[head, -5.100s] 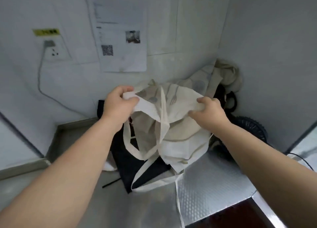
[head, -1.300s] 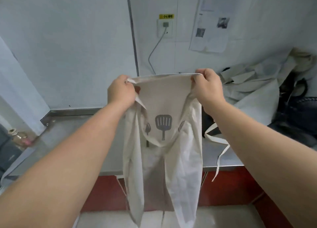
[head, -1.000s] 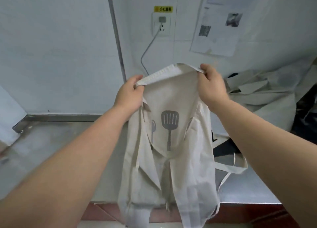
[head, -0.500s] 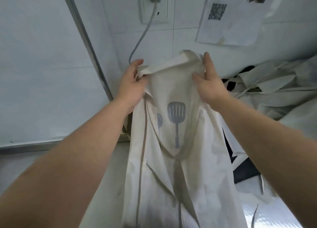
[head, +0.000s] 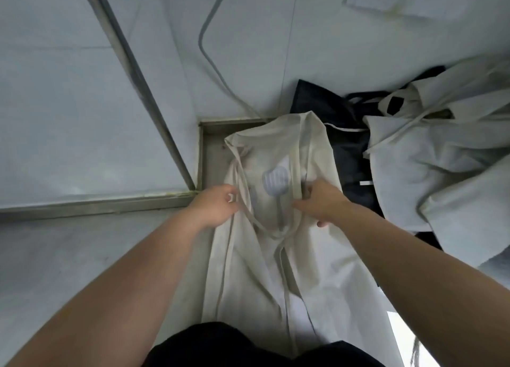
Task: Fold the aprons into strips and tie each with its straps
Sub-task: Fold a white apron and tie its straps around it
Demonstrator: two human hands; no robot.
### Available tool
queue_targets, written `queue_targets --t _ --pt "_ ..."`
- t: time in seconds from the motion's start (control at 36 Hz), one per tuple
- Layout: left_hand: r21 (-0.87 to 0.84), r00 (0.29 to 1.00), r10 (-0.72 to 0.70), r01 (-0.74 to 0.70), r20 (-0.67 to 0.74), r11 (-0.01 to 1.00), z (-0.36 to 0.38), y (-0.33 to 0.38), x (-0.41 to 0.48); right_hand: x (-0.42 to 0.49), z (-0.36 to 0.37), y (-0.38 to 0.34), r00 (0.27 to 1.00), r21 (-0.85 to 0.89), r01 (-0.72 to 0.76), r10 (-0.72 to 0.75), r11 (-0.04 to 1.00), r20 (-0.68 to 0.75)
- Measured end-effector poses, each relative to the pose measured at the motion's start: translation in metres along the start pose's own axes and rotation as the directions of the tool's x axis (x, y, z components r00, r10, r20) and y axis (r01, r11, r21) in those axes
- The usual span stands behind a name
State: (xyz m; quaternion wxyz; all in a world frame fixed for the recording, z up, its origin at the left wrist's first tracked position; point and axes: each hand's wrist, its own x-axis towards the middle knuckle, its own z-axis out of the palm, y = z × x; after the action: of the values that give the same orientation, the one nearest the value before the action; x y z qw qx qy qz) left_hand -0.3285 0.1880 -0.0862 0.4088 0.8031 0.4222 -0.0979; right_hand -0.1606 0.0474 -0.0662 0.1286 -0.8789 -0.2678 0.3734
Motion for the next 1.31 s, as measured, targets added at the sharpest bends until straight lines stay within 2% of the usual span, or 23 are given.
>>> queue_targets --t 0.11,0.17,0.19,0.22,0.28,0.33,0.36,0.42,0.5,0.56,0.64,0.69,0.78,0.86,0.92,1.0,1.11,1.17,1.22,1.31 --pt "0.013 0.998 -0.059 0.059 -0.001 0.998 0.021 -0.01 -0.006 0.005 0.013 0.002 0.998 -0.196 -0.032 0.043 0.98 0.052" --pt "0.04 0.998 -0.06 0.059 0.016 0.997 0.029 -0.012 -0.01 0.006 0.016 -0.001 0.999 -0.282 0.003 0.007 0.96 0.035" --pt "0.054 0.998 -0.057 0.056 0.017 0.997 0.032 -0.012 -0.012 0.008 0.015 -0.004 0.999 -0.259 0.034 -0.027 0.965 0.032" --pt "0.064 0.998 -0.054 0.053 0.015 0.997 0.034 -0.012 -0.014 0.011 0.011 -0.008 0.997 -0.172 0.075 -0.074 0.982 0.012" --pt "0.066 0.998 -0.053 0.053 0.012 0.996 0.037 -0.013 -0.016 0.015 -0.002 -0.023 0.981 0.134 0.18 -0.168 0.975 -0.094" --pt "0.068 0.998 -0.059 0.059 0.007 0.996 0.038 -0.015 -0.017 0.012 -0.022 -0.042 0.904 0.371 0.388 -0.27 0.844 -0.331" --pt "0.068 0.998 -0.065 0.064 0.004 0.996 0.038 -0.015 -0.017 0.009 -0.034 -0.051 0.856 0.432 0.49 -0.323 0.757 -0.404" --pt "0.062 0.997 -0.078 0.079 -0.008 0.995 0.038 -0.016 -0.019 0.003 -0.052 -0.061 0.807 0.48 0.586 -0.421 0.652 -0.414" --pt "0.033 0.994 -0.11 0.11 -0.012 0.993 0.039 -0.019 -0.023 0.0 -0.057 -0.057 0.821 0.354 0.562 -0.453 0.748 -0.347" --pt "0.021 0.993 -0.121 0.121 -0.01 0.992 0.041 -0.022 -0.024 0.003 -0.045 -0.045 0.873 0.28 0.469 -0.39 0.838 -0.294" --pt "0.036 0.992 -0.121 0.122 -0.037 0.992 0.049 -0.03 -0.029 0.002 -0.014 -0.017 0.911 0.057 0.358 -0.335 0.932 -0.242" --pt "0.056 0.988 -0.132 0.136 -0.074 0.989 0.055 -0.037 -0.032 -0.004 0.007 -0.004 0.929 0.002 0.328 -0.322 0.945 -0.18" --pt "0.068 0.975 -0.139 0.153 -0.174 0.986 0.067 -0.048 -0.037 -0.014 0.038 0.012 0.942 -0.073 0.335 -0.336 0.939 0.003" --pt "0.043 0.947 -0.166 0.184 -0.276 0.982 0.079 -0.055 -0.044 -0.024 0.067 0.022 0.921 -0.188 0.383 -0.358 0.904 0.153" --pt "0.002 0.924 -0.192 0.205 -0.332 0.979 0.089 -0.061 -0.051 -0.03 0.086 0.031 0.915 -0.336 0.398 -0.345 0.854 0.209" --pt "-0.093 0.896 -0.229 0.209 -0.38 0.973 0.097 -0.069 -0.057 -0.035 0.108 0.044 0.905 -0.468 0.426 -0.366 0.774 0.219" --pt "-0.17 0.876 -0.273 0.222 -0.398 0.96 0.106 -0.078 -0.073 -0.043 0.121 0.054 0.893 -0.525 0.447 -0.396 0.724 0.214" --pt "-0.188 0.86 -0.292 0.233 -0.418 0.954 0.11 -0.082 -0.083 -0.047 0.123 0.055 0.885 -0.478 0.461 -0.427 0.748 0.186" --pt "-0.187 0.846 -0.313 0.255 -0.432 0.949 0.11 -0.086 -0.091 -0.048 0.123 0.055 0.881 -0.406 0.454 -0.468 0.793 0.073" --pt "-0.165 0.838 -0.355 0.315 -0.414 0.935 0.111 -0.088 -0.106 -0.054 0.124 0.054 0.897 -0.354 0.413 -0.442 0.839 0.0"
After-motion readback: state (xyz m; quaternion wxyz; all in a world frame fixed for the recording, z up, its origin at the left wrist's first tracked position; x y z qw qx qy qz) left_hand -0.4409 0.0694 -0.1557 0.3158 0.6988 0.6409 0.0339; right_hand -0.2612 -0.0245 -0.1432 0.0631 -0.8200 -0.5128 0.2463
